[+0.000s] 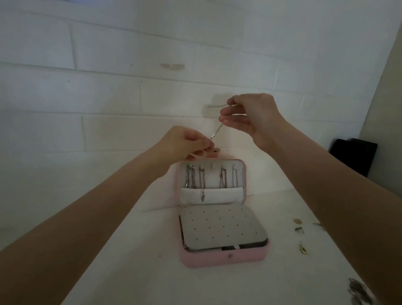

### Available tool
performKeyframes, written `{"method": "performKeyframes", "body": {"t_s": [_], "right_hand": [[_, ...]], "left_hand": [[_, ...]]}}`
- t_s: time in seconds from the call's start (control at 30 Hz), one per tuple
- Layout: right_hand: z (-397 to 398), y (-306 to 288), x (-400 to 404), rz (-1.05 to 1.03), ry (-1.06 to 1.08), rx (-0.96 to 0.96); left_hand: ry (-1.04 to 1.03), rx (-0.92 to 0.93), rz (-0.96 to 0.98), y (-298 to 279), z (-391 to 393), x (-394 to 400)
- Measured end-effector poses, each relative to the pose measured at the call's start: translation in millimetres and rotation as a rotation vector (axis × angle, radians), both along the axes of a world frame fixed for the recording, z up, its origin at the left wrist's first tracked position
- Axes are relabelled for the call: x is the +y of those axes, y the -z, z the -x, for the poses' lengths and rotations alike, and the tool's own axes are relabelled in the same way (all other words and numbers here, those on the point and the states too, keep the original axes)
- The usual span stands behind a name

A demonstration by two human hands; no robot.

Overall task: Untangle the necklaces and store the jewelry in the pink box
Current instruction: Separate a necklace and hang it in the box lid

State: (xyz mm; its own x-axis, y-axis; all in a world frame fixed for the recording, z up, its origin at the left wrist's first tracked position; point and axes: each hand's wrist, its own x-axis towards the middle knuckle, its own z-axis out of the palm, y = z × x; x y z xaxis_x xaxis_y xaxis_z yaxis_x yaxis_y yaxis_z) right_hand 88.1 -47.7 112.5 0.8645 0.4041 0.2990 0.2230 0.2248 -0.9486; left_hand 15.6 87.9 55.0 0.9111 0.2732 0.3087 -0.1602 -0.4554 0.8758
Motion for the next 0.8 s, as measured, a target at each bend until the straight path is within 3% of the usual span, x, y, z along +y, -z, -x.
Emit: {"method": "performKeyframes", "body": {"t_s": [0.17,0.27,0.4,0.47,0.53,0.63,0.7,0.8], "right_hand": [[-17.5,21.7,-14.6,0.23,0.092,0.015],[-24.8,37.4,-24.9,0.368,0.102,0.053],[-24.6,52.6,-34.0,0.917,0.038,-0.071],[-21.7,57.0,-29.5,1.069,0.052,-0.173],[-18.0,60.3,-20.9,0.921,0.002,-0.226],[-5.6,66.4,-10.3,0.613,-0.344,-0.018],[-2.8,70.1,-8.0,0.561,-0.441,0.07],[-5.1,72.1,-7.1,0.528,-0.415,0.12]], "left_hand": [[0.161,0.176,0.144,8.1,0.7,-0.9],[0.159,0.258,0.066,12.8,0.5,-3.5],[0.098,0.255,-0.096,14.6,-0.9,-7.3],[0.094,0.253,-0.181,15.1,-1.0,-11.7],[0.102,0.254,-0.237,16.8,-1.9,-14.1],[0.101,0.213,-0.273,18.4,-2.0,-13.3],[0.068,0.159,-0.262,17.9,-2.4,-10.3],[0.002,0.077,-0.232,16.9,-5.1,-2.4]]}}
